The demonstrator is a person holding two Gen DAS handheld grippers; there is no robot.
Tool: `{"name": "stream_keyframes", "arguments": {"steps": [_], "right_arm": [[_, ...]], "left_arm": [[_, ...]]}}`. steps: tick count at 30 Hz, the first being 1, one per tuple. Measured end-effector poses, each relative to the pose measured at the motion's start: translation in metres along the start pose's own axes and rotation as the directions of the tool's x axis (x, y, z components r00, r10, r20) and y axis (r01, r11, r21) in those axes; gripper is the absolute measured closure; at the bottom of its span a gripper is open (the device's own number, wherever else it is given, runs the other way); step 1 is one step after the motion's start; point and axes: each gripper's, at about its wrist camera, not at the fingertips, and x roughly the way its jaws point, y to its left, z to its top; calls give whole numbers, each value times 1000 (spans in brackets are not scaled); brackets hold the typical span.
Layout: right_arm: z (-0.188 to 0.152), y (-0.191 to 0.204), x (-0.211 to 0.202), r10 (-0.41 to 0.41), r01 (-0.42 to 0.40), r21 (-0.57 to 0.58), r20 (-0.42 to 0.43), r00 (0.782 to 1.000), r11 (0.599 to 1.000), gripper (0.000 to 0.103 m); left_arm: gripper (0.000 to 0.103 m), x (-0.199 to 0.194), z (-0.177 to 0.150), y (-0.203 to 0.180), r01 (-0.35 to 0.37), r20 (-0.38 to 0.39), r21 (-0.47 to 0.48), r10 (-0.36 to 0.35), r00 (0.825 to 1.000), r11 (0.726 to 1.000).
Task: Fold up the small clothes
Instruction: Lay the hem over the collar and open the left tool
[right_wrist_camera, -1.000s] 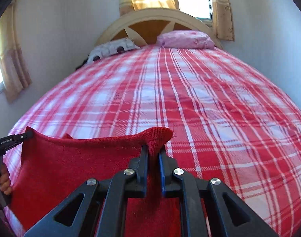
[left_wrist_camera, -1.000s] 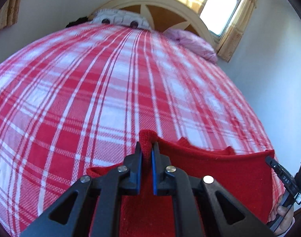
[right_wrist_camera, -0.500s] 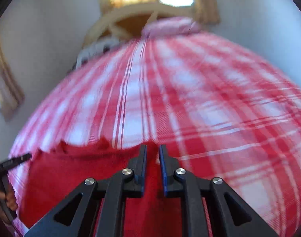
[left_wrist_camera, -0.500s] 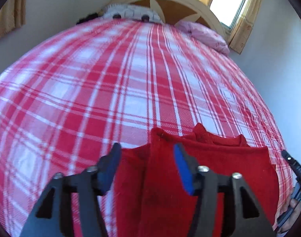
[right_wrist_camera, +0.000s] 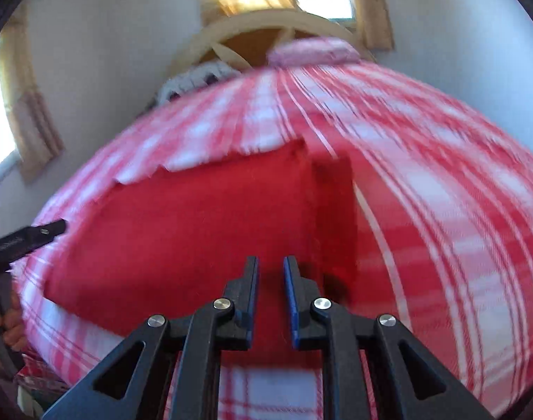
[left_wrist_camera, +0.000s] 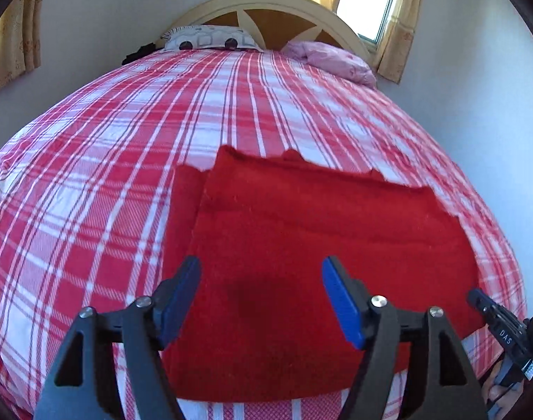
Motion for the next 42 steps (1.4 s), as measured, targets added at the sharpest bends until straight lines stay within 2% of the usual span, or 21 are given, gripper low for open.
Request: {"name": "stream_keyframes", "arguments": {"steps": [1,4,9,13,17,19,21,22,24,27,28,31,34,36,39,41,42], "right_arm": [[-9,-3,-3,18,-18,24,15,1000,1000,88],[-21,1,-10,5,-5,7,27,1000,1000,88],[-30,2,-14,-3,3,1,35,999,1000,88],[-19,3,-25,12,-12,10,9,1000,1000,88],[-11,15,-55,72,-73,4,125,990,997,88],[-8,31,-65,133,-130,-27,156,979,991,78],[-5,45,-68,190,-186,-44,154,970,982,32],[-5,53,-69,216,-209,-59,157,964,976,27],[-7,67,-70,233,-219,-99,157,960,971,27],[-9,81,-65,226,-208,-142,126,966,968,27],[-11,82,-64,231,-214,-140,116,966,967,27],[-15,79,-58,237,-226,-111,91,967,968,27],[-19,74,-51,240,-236,-75,60,969,969,27],[-22,72,-49,236,-232,-66,50,970,970,27],[-22,71,-51,229,-226,-59,51,972,972,27],[-22,70,-51,218,-215,-52,57,974,975,27],[-21,69,-50,216,-213,-47,55,975,976,27]], "left_arm": [[29,2,-2,0,-7,-5,3,7,1000,1000],[29,16,-14,7,-30,-57,-6,30,998,1000],[29,6,-21,9,-26,-33,31,27,999,999],[28,-23,-24,29,-16,6,-34,17,1000,999],[12,-44,-20,54,-63,75,-101,71,995,993],[12,-40,-19,62,-57,68,-140,67,995,988],[12,-30,-21,65,-32,38,-172,39,999,984],[12,-25,-22,64,-15,26,-186,20,999,982],[12,-14,-27,63,6,5,-209,-5,1000,978],[12,4,-35,64,31,-48,-264,-45,998,964],[12,3,-37,65,26,-51,-268,-41,998,963],[12,2,-40,50,-42,-51,-213,32,998,976],[12,3,-41,43,-74,-58,-196,64,996,978],[16,2,-41,43,-78,-53,-205,69,996,976],[30,0,-40,44,-86,-56,-196,77,995,977],[50,-1,-40,47,-76,-54,-199,67,996,977],[53,0,-39,47,-66,-59,-204,55,997,977]]}}
